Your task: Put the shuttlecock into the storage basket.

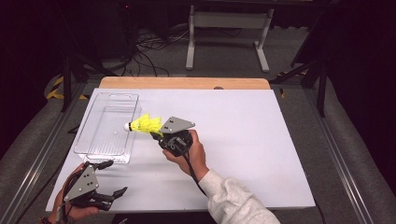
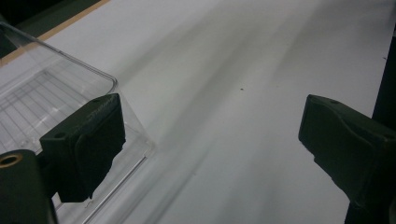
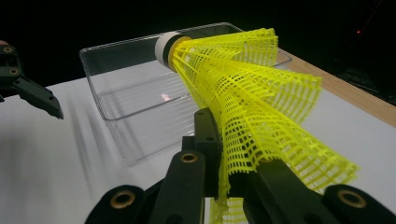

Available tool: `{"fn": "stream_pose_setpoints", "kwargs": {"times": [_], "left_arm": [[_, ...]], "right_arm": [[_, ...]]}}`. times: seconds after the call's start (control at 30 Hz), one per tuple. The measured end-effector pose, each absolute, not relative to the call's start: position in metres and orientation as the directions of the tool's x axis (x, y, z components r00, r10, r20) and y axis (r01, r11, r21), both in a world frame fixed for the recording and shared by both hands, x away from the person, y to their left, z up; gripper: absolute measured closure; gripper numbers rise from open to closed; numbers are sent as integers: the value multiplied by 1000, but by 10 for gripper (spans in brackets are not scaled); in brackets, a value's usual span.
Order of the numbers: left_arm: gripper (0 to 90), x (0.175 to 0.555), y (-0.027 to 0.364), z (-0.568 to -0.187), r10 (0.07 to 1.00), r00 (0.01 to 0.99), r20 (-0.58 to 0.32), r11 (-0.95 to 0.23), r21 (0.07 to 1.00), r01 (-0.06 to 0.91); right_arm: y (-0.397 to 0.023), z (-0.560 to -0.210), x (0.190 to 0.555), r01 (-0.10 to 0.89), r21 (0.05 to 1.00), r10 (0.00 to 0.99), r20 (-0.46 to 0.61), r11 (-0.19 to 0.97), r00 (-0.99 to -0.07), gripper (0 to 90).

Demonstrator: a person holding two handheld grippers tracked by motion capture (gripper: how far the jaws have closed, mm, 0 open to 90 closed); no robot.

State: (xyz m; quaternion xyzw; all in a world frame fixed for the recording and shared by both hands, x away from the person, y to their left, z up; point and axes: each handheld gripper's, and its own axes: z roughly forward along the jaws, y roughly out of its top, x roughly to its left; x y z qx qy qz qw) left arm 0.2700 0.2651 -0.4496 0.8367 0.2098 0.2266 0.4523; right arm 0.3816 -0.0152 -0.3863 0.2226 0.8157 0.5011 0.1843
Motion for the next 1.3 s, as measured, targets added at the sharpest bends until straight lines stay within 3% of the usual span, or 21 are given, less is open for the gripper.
{"fn": "stream_pose_setpoints", "kwargs": {"times": [1.3], "left_arm": [[76,265,269,-449,572,800,179,-479,865,148]], "right_arm": [[33,-377,398,159,892,488,-75,422,-870,884]]}}
